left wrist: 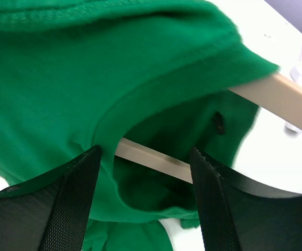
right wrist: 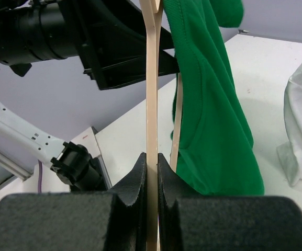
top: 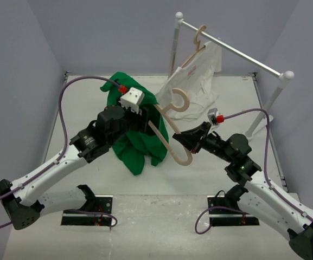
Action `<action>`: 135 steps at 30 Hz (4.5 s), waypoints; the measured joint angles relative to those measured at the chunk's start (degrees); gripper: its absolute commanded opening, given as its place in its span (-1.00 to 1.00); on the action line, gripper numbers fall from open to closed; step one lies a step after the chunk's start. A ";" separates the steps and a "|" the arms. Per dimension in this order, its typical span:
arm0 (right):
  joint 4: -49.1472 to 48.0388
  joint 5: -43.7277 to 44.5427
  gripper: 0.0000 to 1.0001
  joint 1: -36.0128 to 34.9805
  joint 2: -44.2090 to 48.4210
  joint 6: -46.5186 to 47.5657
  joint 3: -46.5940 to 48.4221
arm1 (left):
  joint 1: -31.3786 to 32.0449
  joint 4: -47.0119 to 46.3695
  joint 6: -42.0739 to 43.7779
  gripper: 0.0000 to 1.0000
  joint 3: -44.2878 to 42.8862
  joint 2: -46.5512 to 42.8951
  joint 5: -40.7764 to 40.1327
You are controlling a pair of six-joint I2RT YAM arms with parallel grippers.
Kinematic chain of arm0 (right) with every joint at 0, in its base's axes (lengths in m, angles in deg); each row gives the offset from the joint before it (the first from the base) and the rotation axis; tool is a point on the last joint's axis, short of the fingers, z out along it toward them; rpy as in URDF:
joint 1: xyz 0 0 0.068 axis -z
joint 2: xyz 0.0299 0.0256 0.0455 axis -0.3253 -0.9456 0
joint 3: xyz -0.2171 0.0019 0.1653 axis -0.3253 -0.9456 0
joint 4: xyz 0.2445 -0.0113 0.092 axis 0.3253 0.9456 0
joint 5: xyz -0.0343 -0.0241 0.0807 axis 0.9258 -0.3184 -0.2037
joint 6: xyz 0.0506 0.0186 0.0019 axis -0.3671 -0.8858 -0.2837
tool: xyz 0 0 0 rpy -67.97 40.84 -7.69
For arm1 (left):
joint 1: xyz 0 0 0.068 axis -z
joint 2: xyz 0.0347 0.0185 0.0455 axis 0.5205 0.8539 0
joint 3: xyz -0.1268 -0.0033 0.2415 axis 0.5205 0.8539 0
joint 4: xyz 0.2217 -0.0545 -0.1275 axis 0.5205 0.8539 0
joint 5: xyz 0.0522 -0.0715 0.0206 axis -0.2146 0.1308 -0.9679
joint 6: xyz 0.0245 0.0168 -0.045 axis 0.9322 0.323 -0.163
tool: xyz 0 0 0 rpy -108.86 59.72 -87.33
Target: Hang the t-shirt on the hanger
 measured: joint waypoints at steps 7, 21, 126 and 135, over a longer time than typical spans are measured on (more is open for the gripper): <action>3.40 -0.43 -1.00 0.05 0.93 -0.24 2.02 | 0.04 -3.08 0.95 0.22 -0.07 1.13 -7.99; 5.01 -2.01 -1.00 0.03 -4.40 -0.67 4.29 | 0.04 -4.17 2.85 -1.00 -0.26 0.06 -7.99; 33.19 11.80 -1.00 -2.37 -10.13 1.35 23.25 | -0.02 -6.39 6.87 -1.00 -4.39 4.40 -6.75; 33.83 12.20 -1.00 -2.37 -11.31 0.99 23.32 | -0.26 -5.72 5.10 0.15 -3.61 3.77 -7.64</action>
